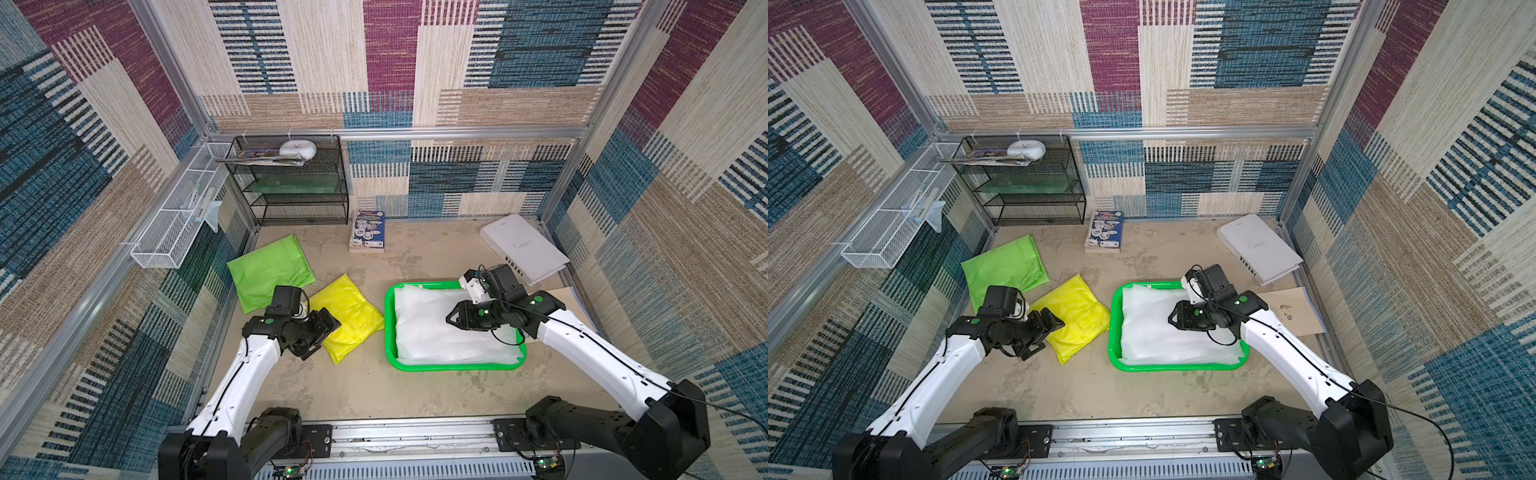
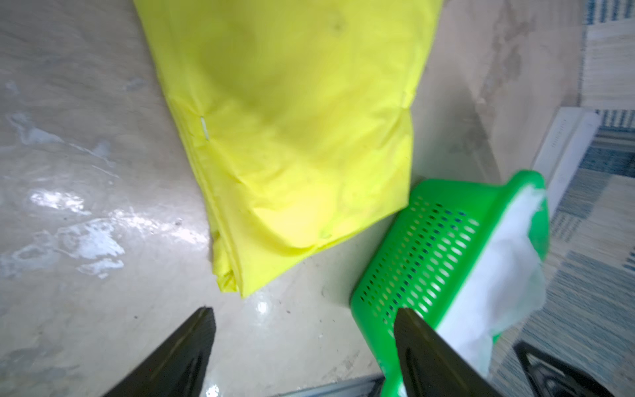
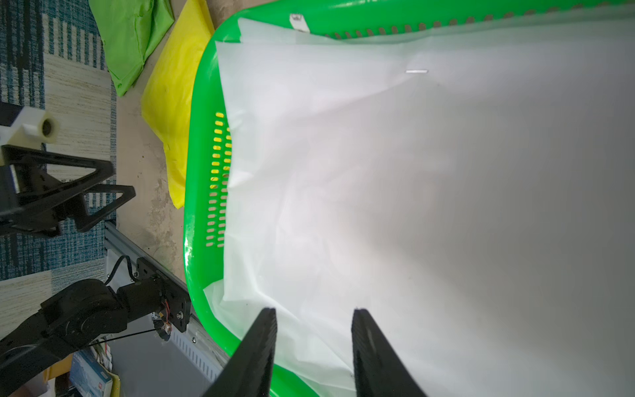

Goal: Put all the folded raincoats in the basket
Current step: Move the raincoat to the center of the board, then move the basket to the center of the board.

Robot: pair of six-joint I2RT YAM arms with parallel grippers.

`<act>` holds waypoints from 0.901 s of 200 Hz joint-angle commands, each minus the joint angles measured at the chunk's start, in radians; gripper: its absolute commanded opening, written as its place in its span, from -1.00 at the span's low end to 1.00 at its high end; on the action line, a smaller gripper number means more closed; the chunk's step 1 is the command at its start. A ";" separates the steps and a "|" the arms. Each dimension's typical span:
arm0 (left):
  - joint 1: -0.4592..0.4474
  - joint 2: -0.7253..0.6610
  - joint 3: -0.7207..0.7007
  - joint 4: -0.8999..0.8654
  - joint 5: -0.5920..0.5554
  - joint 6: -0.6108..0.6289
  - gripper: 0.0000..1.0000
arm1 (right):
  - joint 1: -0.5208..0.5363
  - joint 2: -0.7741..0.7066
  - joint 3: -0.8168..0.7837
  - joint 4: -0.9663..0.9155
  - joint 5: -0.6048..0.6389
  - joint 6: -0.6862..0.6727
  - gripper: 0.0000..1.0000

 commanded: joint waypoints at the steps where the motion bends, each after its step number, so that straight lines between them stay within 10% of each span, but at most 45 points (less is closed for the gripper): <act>1: 0.001 -0.027 0.083 -0.101 0.028 0.067 0.59 | 0.021 -0.005 0.010 0.003 -0.036 0.040 -0.21; 55: -0.012 0.303 0.329 -0.050 0.130 0.215 0.08 | 0.066 -0.037 -0.036 -0.073 0.164 0.012 -0.19; 180: -0.048 0.283 0.291 -0.074 0.062 0.281 0.18 | -0.053 0.530 0.344 -0.001 0.346 -0.081 -0.23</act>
